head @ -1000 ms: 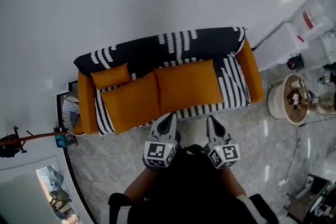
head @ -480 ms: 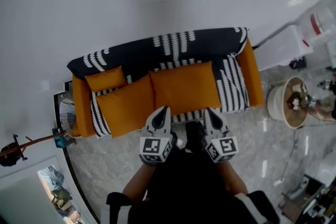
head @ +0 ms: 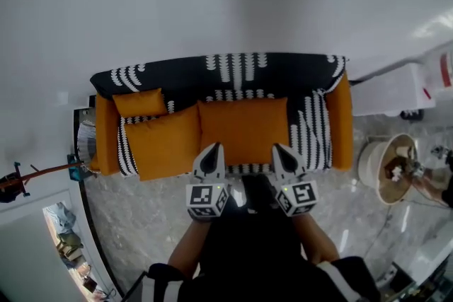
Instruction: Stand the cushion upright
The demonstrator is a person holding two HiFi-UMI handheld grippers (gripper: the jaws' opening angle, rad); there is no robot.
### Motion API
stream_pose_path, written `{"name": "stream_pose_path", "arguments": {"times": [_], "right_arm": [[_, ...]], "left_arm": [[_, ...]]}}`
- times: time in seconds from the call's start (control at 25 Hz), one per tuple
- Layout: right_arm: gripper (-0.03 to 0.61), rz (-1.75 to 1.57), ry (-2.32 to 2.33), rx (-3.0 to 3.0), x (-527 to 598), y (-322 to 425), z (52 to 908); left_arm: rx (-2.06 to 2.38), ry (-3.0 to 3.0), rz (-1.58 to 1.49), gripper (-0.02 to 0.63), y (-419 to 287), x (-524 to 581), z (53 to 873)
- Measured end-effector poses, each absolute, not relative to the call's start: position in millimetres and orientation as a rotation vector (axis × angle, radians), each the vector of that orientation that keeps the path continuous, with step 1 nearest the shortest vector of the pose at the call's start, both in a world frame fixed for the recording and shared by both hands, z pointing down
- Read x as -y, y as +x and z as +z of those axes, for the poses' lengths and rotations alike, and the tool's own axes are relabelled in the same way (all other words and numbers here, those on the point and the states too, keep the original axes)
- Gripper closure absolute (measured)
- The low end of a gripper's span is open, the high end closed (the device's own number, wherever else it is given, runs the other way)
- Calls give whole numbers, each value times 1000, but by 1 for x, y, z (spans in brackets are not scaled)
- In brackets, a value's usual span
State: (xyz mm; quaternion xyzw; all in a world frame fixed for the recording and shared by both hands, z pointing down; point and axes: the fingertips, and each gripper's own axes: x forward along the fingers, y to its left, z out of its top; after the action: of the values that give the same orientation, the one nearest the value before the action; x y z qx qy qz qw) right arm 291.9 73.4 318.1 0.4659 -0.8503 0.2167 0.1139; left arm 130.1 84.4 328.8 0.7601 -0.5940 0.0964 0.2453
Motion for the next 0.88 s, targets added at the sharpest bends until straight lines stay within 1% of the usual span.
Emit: {"name": "stream_pose_path", "arguments": {"times": [0.24, 0.52, 0.56, 0.6, 0.72, 0.84, 0.88], "right_arm": [[586, 726, 1286, 2494, -42, 298, 354], [585, 745, 1308, 2400, -9, 293, 407], [584, 747, 1297, 2386, -7, 292, 417], [536, 754, 1291, 2370, -5, 291, 427], [503, 779, 1307, 2331, 4, 290, 454], [495, 794, 1299, 2302, 17, 289, 481], [492, 803, 1290, 2287, 19, 290, 491]], "left_arm": [[1597, 2065, 319, 627, 139, -58, 361], [1598, 2025, 367, 625, 118, -33, 413], [1579, 2013, 368, 579, 117, -32, 423], [1559, 1997, 380, 564, 115, -31, 433], [1530, 1958, 437, 551, 106, -26, 462], [1521, 1940, 478, 535, 99, -15, 490], [1514, 1930, 493, 520, 98, -12, 500]]}}
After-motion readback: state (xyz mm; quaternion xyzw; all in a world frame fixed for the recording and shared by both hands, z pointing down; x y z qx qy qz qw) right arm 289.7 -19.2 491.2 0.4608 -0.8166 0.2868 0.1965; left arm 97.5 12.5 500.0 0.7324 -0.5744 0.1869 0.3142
